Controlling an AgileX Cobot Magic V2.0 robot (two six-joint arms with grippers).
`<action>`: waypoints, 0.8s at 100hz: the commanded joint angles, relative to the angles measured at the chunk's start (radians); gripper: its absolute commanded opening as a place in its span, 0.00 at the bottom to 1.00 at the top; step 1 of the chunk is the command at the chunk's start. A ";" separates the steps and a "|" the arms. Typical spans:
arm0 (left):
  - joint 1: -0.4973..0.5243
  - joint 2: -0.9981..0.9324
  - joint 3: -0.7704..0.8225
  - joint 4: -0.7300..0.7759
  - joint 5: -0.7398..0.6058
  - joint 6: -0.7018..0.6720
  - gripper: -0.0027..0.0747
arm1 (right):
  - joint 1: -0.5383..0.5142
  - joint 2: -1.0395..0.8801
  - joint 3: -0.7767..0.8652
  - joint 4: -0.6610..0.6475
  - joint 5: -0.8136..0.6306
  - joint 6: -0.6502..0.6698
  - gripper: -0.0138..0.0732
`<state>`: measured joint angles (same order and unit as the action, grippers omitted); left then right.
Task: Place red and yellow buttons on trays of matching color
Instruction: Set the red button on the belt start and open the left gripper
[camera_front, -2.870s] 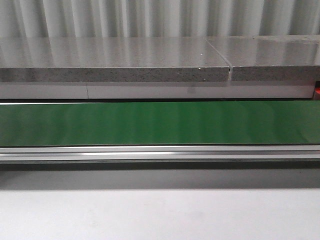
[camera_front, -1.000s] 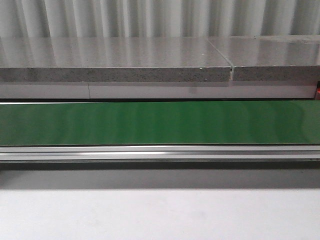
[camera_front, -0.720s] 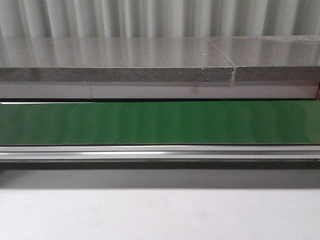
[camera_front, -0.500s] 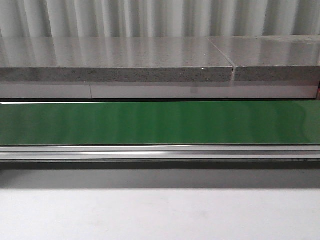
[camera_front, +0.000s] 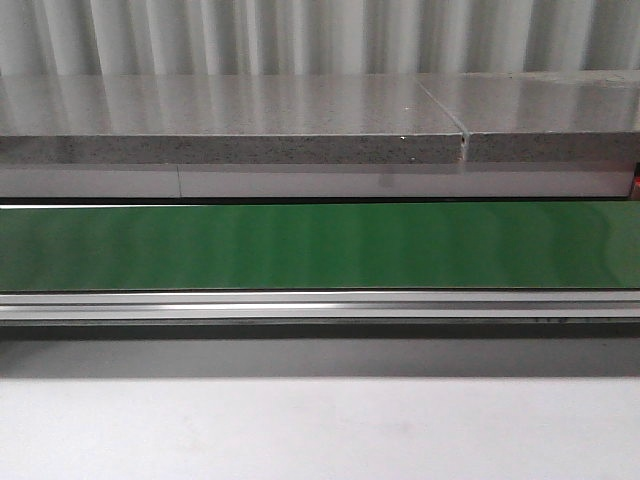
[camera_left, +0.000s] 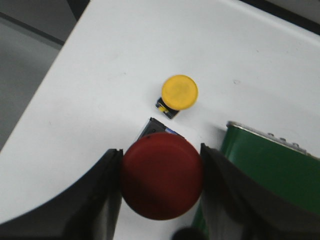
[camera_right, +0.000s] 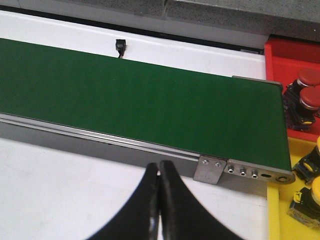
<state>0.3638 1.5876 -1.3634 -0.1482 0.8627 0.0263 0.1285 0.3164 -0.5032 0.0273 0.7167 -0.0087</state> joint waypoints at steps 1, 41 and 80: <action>-0.042 -0.065 0.025 -0.021 -0.062 0.002 0.30 | 0.000 0.009 -0.023 -0.009 -0.070 -0.006 0.08; -0.225 -0.066 0.152 -0.036 -0.106 0.002 0.30 | 0.000 0.009 -0.023 -0.009 -0.070 -0.006 0.08; -0.239 -0.056 0.170 -0.063 -0.095 0.004 0.44 | 0.000 0.009 -0.023 -0.009 -0.070 -0.006 0.08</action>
<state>0.1311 1.5686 -1.1690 -0.1898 0.8078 0.0263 0.1285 0.3164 -0.5032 0.0273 0.7167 -0.0087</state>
